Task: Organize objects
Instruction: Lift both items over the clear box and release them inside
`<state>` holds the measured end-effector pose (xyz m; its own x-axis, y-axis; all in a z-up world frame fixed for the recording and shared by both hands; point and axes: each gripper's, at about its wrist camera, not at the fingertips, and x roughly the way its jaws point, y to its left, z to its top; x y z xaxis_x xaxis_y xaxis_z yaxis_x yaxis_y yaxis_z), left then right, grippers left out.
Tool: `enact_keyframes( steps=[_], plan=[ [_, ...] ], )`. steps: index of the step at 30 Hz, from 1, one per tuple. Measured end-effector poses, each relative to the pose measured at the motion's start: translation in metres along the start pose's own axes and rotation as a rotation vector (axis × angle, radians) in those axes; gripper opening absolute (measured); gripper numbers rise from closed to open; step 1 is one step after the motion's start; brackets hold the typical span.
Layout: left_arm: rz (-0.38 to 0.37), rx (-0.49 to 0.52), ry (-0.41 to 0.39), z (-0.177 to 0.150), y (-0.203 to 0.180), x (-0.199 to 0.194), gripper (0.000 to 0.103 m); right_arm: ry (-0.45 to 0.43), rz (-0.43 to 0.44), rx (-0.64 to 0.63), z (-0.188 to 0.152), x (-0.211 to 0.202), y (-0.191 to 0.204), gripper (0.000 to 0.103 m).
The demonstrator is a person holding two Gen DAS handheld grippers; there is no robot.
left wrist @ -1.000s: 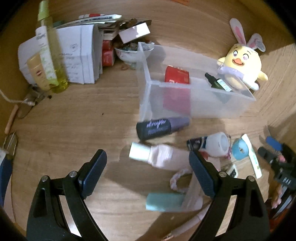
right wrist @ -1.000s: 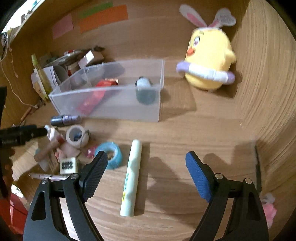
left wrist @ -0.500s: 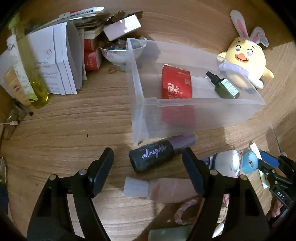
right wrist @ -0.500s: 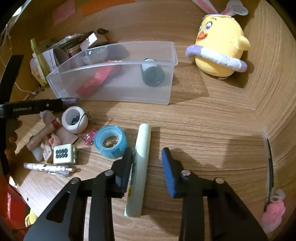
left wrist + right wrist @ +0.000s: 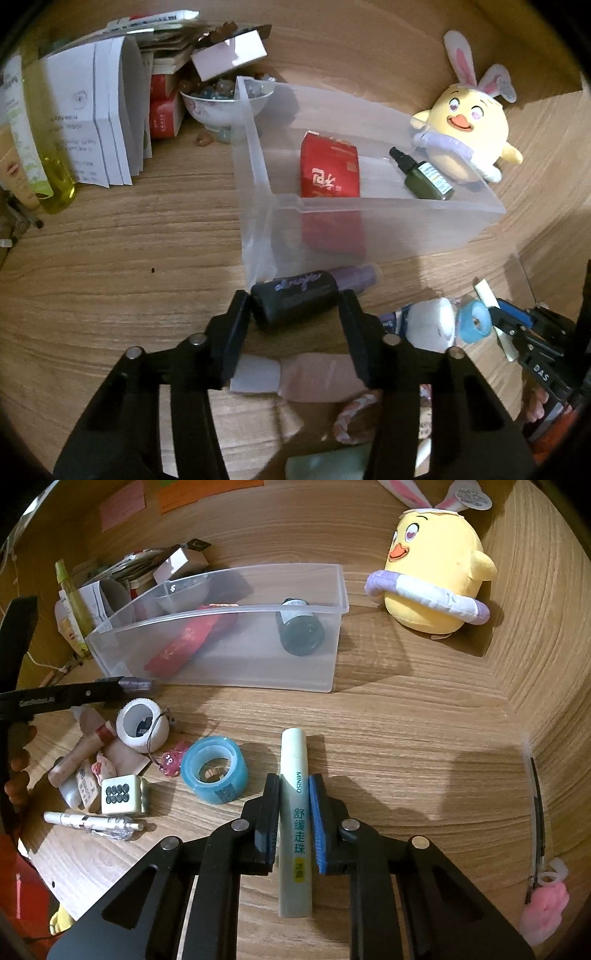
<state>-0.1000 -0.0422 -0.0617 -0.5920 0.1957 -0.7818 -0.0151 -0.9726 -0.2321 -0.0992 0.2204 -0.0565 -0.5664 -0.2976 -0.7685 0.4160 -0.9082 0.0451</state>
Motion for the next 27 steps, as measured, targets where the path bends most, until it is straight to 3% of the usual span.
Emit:
enact_keyframes(
  steps=[14,15,19,21,27],
  plan=[
    [0.077,-0.013,-0.072,-0.015,-0.005,-0.036,0.047,-0.051,0.003,0.021,0.009,-0.011,-0.005,0.014],
    [0.075,-0.012,-0.08,-0.016,-0.006,-0.039,0.034,-0.057,0.003,0.021,0.01,-0.012,-0.005,0.014],
    [0.057,-0.011,-0.084,-0.014,-0.008,-0.044,0.027,-0.084,0.006,0.019,0.017,-0.018,-0.004,0.014],
    [0.085,0.006,-0.079,-0.014,-0.009,-0.042,0.015,-0.095,0.007,0.015,0.02,-0.02,-0.003,0.014],
    [0.051,0.022,-0.056,-0.02,-0.011,-0.047,0.015,-0.104,0.026,0.014,0.024,-0.023,-0.003,0.014]
  ],
)
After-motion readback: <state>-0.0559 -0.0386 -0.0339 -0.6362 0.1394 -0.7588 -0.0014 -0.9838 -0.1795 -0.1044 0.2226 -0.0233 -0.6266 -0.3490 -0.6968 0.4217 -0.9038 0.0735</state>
